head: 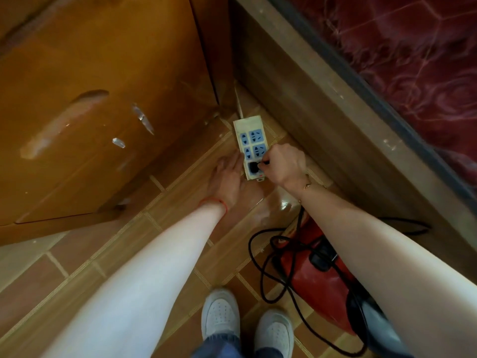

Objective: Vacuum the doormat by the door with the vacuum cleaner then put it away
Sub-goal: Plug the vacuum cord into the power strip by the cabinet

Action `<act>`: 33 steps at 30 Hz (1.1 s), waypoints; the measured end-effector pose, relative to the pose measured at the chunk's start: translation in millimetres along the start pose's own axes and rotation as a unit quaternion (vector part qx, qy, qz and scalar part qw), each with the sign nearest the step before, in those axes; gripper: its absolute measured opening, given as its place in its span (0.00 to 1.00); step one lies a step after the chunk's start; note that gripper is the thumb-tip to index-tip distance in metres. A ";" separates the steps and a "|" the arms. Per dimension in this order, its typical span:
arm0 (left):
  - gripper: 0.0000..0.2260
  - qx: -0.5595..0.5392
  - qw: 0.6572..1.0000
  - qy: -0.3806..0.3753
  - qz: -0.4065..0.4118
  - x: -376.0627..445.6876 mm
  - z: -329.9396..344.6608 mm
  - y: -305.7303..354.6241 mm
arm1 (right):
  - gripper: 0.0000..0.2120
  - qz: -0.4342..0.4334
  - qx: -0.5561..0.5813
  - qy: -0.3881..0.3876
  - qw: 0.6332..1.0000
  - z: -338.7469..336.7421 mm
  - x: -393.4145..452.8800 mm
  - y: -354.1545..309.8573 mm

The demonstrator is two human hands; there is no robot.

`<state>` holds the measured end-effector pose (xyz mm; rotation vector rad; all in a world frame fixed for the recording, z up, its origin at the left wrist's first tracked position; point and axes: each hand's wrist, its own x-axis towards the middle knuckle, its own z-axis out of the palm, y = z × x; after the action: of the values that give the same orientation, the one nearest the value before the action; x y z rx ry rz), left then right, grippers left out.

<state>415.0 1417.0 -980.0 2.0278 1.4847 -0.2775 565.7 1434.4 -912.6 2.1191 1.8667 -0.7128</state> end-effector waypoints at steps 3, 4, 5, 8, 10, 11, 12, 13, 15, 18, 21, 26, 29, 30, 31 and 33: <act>0.31 0.001 1.000 -0.010 0.006 1.2 0.4 0.2 | 0.12 -0.013 -0.032 -0.013 0.999 -2.9 2.6 -4.6; 0.31 -0.003 1.000 -0.014 0.004 1.4 0.7 0.7 | 0.11 -0.022 -0.045 -0.022 0.999 -5.0 3.4 -6.9; 0.30 -0.008 1.000 -0.020 0.000 1.6 0.7 1.0 | 0.11 -0.028 -0.056 -0.029 0.998 -7.5 4.3 -9.4; 0.30 0.002 1.000 -0.016 0.005 3.6 0.0 -1.0 | 0.10 -0.049 -0.087 -0.037 0.994 -11.1 8.0 -17.9; 0.31 0.015 1.000 -0.011 0.016 5.7 -0.3 -6.5 | 0.10 -0.063 -0.098 -0.032 0.993 -10.2 8.0 -23.3; 0.31 0.020 1.000 -0.012 0.020 6.5 -0.5 -9.0 | 0.10 -0.069 -0.100 -0.027 0.992 -9.3 7.3 -25.5; 0.30 0.022 0.999 -0.013 0.023 6.9 -0.6 -10.5 | 0.10 -0.075 -0.102 -0.024 0.992 -8.3 6.4 -27.2; 0.30 0.024 0.999 -0.014 0.025 6.4 -0.4 -10.8 | 0.10 -0.079 -0.102 -0.021 0.991 -6.8 5.0 -28.0; 0.30 0.025 0.999 -0.011 0.021 3.6 -0.3 -7.9 | 0.10 -0.083 -0.096 -0.007 0.992 -0.2 3.7 -28.2; 0.30 0.019 1.000 -0.018 0.008 2.1 -1.0 -2.6 | 0.09 -0.071 -0.099 0.011 0.992 9.5 1.0 -29.5; 0.30 0.039 0.998 -0.039 0.015 -1.5 -7.9 -0.9 | 0.10 -0.059 -0.095 -0.002 0.994 8.6 2.6 -28.0; 0.36 0.059 0.997 -0.051 -0.010 -36.1 -38.1 13.2 | 0.23 0.018 0.051 -0.043 0.998 -18.1 -26.5 -16.8; 0.40 0.059 0.996 -0.053 -0.029 -72.9 -75.7 42.0 | 0.25 0.047 0.157 -0.018 0.986 -45.3 -69.2 -9.2; 0.39 0.050 0.998 -0.039 -0.027 -87.0 -89.3 54.0 | 0.23 0.056 0.178 -0.011 0.982 -57.1 -84.4 -6.4; 0.37 0.044 0.999 -0.022 -0.017 -101.2 -103.4 66.3 | 0.23 0.062 0.198 -0.002 0.978 -69.7 -100.6 -3.9; 0.33 0.048 0.999 -0.003 0.015 -126.3 -128.9 89.4 | 0.23 0.067 0.223 0.027 0.972 -93.5 -135.0 -0.2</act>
<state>429.9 1374.4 -783.8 2.1220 1.4607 -0.3476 575.2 1362.0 -765.5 2.5244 1.6889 -1.1388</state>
